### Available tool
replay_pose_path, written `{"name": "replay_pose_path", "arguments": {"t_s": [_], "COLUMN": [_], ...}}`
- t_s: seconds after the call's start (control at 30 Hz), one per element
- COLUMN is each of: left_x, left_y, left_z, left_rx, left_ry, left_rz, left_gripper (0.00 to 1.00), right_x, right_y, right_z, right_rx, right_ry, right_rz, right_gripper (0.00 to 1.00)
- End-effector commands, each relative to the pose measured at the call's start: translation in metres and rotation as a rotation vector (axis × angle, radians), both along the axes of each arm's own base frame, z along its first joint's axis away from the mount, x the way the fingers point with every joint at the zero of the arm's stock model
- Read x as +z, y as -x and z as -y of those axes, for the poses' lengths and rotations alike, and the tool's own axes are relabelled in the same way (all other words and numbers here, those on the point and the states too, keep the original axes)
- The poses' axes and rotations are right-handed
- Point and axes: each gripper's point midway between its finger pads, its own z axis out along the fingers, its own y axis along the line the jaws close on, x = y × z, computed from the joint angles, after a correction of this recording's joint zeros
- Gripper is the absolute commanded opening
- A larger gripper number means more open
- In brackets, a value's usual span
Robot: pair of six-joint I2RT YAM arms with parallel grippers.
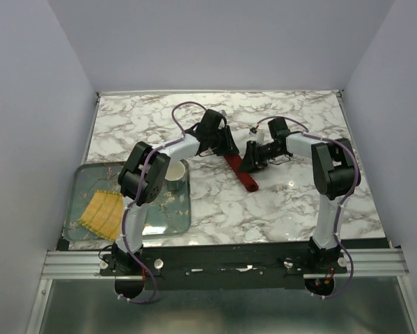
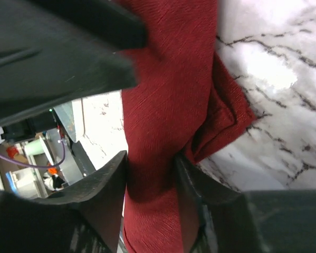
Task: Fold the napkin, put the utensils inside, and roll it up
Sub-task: Roll the napkin with the utensil
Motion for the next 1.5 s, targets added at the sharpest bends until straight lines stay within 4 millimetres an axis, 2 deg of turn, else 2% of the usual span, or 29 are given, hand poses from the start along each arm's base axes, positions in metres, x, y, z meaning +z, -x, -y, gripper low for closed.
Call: {"name": "replay_pose_path", "arguments": {"t_s": [0.0, 0.03, 0.07, 0.13, 0.2, 0.23, 0.27, 0.37, 0.43, 0.47, 0.57, 0.83, 1.07, 1.27, 1.47], "left_x": [-0.013, -0.011, -0.012, -0.012, -0.014, -0.013, -0.015, -0.015, -0.015, -0.014, -0.016, -0.022, -0.023, -0.022, -0.019], "left_y": [-0.007, -0.009, -0.008, -0.008, -0.007, -0.007, -0.008, -0.007, -0.008, -0.008, -0.006, -0.008, -0.007, -0.007, -0.007], "left_z": [-0.006, -0.007, -0.008, -0.009, -0.007, -0.008, -0.008, -0.008, -0.008, -0.009, -0.013, -0.017, -0.017, -0.018, -0.020], "left_rx": [0.018, 0.022, 0.021, 0.022, 0.019, 0.020, 0.020, 0.020, 0.022, 0.023, 0.031, 0.052, 0.054, 0.050, 0.048], "left_ry": [-0.043, -0.044, -0.047, -0.048, -0.047, -0.045, -0.046, -0.046, -0.047, -0.046, -0.044, 0.014, 0.030, 0.031, 0.024], "left_rz": [-0.002, 0.004, 0.005, 0.006, 0.003, 0.003, 0.002, 0.002, 0.003, 0.002, -0.007, -0.051, -0.063, -0.059, -0.051], "left_gripper": [0.40, 0.40, 0.39, 0.39, 0.40, 0.39, 0.39, 0.39, 0.39, 0.39, 0.39, 0.39, 0.39, 0.39, 0.39], "right_x": [0.005, 0.002, 0.007, 0.022, 0.033, 0.040, 0.043, 0.047, 0.045, 0.042, 0.039, 0.020, 0.009, 0.009, 0.003], "right_y": [0.006, 0.004, 0.006, -0.001, 0.000, -0.005, 0.001, 0.004, 0.003, 0.007, 0.007, 0.004, -0.004, -0.013, -0.013], "right_z": [0.018, 0.029, 0.028, 0.040, 0.036, 0.046, 0.035, 0.027, 0.027, 0.018, 0.009, -0.004, -0.004, 0.008, 0.012], "right_rx": [-0.028, -0.054, -0.050, -0.103, -0.108, -0.148, -0.125, -0.144, -0.168, -0.151, -0.158, -0.121, -0.109, -0.109, -0.095], "right_ry": [0.141, 0.233, 0.270, 0.391, 0.466, 0.557, 0.592, 0.718, 0.798, 0.815, 0.854, 0.992, 1.054, 1.139, 1.154], "right_rz": [0.059, 0.078, 0.105, 0.187, 0.249, 0.299, 0.337, 0.432, 0.470, 0.487, 0.538, 0.615, 0.639, 0.682, 0.691], "right_gripper": [0.54, 0.55, 0.56, 0.58, 0.59, 0.59, 0.60, 0.62, 0.63, 0.63, 0.64, 0.66, 0.66, 0.65, 0.56]}}
